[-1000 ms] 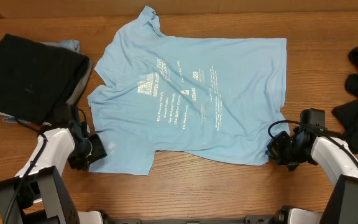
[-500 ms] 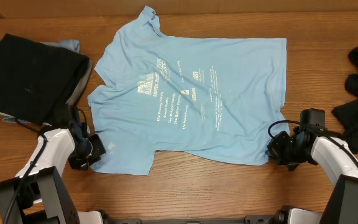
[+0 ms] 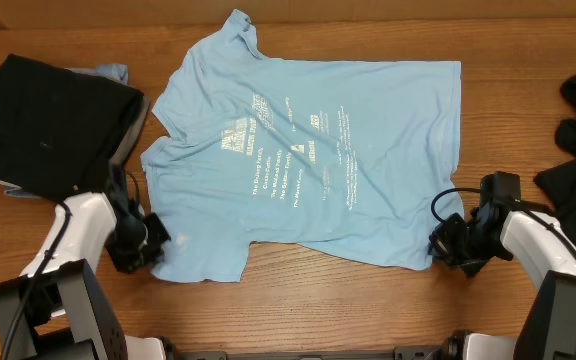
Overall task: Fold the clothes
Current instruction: 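Lift the bottom edge with both grippers and fold it upward toward the collar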
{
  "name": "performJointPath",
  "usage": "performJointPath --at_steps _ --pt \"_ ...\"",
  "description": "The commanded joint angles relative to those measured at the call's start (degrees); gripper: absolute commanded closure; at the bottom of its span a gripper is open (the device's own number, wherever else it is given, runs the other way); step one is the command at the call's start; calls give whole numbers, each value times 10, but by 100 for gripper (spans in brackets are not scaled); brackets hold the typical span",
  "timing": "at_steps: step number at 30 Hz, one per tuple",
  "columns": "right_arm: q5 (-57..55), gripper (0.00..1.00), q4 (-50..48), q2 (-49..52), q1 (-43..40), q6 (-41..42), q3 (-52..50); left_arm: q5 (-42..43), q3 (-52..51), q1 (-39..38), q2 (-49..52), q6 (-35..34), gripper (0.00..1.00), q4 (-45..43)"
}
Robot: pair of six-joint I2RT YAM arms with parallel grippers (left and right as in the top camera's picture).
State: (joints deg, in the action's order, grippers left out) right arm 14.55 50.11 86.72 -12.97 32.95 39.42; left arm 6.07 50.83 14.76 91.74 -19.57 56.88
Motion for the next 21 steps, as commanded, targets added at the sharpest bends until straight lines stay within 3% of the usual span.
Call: performJointPath --at_steps 1,8,21 --pt "-56 96 36 4 4 -2 43 15 91 1 -2 -10 96 49" --pt "-115 96 108 4 4 -2 104 15 182 1 -10 -10 96 134" --pt "-140 96 193 4 -27 -30 161 14 192 -2 -117 -19 96 216"
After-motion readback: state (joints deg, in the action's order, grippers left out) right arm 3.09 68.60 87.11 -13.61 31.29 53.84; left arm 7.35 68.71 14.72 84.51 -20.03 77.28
